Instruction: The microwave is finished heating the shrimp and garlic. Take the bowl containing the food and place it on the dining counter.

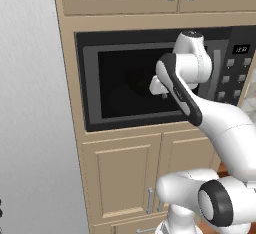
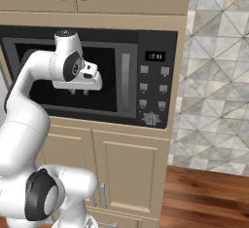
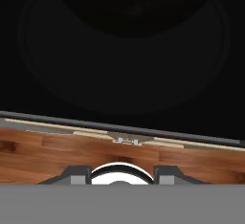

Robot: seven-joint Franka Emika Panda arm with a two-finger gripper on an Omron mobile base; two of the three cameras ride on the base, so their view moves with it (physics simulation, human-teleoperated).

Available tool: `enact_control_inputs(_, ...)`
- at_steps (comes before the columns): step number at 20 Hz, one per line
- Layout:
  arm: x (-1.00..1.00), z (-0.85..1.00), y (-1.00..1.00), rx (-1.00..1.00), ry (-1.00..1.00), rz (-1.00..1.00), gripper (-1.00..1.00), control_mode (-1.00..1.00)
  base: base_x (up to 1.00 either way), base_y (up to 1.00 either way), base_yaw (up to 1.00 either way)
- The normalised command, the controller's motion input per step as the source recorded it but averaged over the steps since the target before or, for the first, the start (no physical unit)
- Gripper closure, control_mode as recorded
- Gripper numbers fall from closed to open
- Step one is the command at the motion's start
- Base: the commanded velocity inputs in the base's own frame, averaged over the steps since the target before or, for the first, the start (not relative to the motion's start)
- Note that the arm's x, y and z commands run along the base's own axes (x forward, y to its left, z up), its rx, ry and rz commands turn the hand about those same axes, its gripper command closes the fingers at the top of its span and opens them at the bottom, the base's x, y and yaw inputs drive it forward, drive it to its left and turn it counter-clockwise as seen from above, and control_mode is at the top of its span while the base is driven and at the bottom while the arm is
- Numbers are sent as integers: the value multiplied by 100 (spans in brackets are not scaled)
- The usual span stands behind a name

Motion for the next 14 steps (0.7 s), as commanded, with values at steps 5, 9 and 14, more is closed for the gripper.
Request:
enact_control_inputs(5, -39, 0, -7, 0, -10, 0, -100, -100, 0, 0, 0)
enact_control_inputs(9, -63, 1, -18, 0, -32, 0, -100, -100, 0, 0, 0)
enact_control_inputs(14, -48, 13, -45, 0, -42, 0, -100, -100, 0, 0, 0)
